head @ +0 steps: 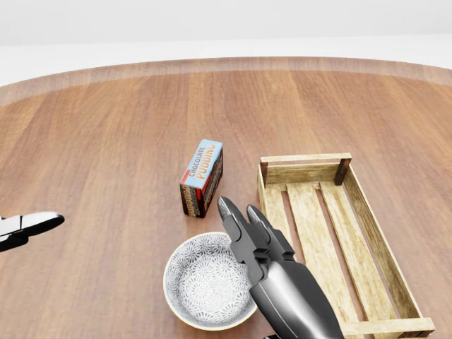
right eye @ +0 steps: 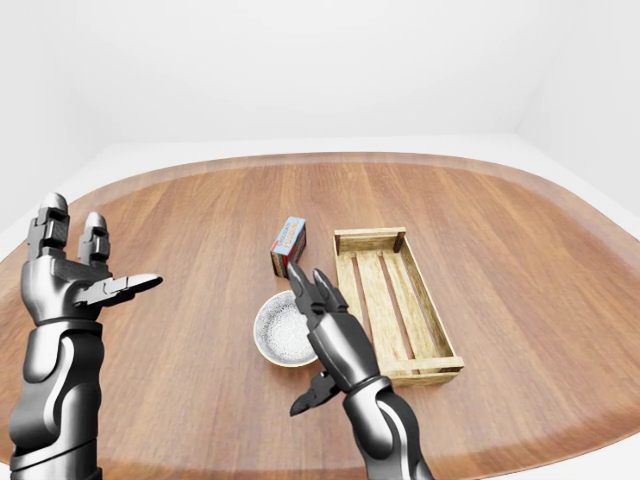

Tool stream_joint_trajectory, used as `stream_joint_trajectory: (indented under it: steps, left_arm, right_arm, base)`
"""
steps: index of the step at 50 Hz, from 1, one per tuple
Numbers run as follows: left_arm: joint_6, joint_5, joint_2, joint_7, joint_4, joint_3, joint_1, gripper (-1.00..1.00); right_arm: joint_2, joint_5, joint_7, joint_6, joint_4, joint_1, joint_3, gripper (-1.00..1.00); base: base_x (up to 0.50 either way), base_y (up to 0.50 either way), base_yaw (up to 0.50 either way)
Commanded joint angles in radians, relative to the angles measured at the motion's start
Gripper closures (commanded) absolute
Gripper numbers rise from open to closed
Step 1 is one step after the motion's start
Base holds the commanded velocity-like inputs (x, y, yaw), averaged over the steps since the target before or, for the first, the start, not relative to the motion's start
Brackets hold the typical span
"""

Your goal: Pick up the bowl on the left and put it in the tray.

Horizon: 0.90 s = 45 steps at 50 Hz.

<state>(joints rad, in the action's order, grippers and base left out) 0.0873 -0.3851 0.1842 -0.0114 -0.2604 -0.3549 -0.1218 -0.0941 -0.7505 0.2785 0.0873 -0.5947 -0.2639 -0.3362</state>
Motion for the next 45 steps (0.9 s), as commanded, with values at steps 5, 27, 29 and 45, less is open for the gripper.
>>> stream_joint_trajectory:
  steps: [5,27,29,45]
  left_arm:
    - [0.000,0.067,-0.025,-0.012,0.068,0.050,0.008,-1.00]
    - [0.000,0.067,-0.023,-0.011,0.088,0.050,0.005,-1.00]
    - [0.000,0.065,-0.022,-0.012,0.085,0.049,0.004,-1.00]
    - [0.000,0.063,-0.021,-0.015,0.083,0.047,0.003,-1.00]
  right_arm:
    - [0.009,0.013,0.005,0.000,0.140,0.014,-0.005,-1.00]
    - [0.034,0.053,-0.007,0.000,0.318,0.061,0.060,-1.00]
    - [0.035,0.055,-0.007,0.000,0.330,0.064,0.063,-1.00]
    - [0.056,0.047,-0.009,0.000,0.463,0.114,0.075,-1.00]
  base:
    - [0.00,0.00,0.00]
    - [0.00,0.00,0.00]
    - [0.00,0.00,0.00]
    - [0.00,0.00,0.00]
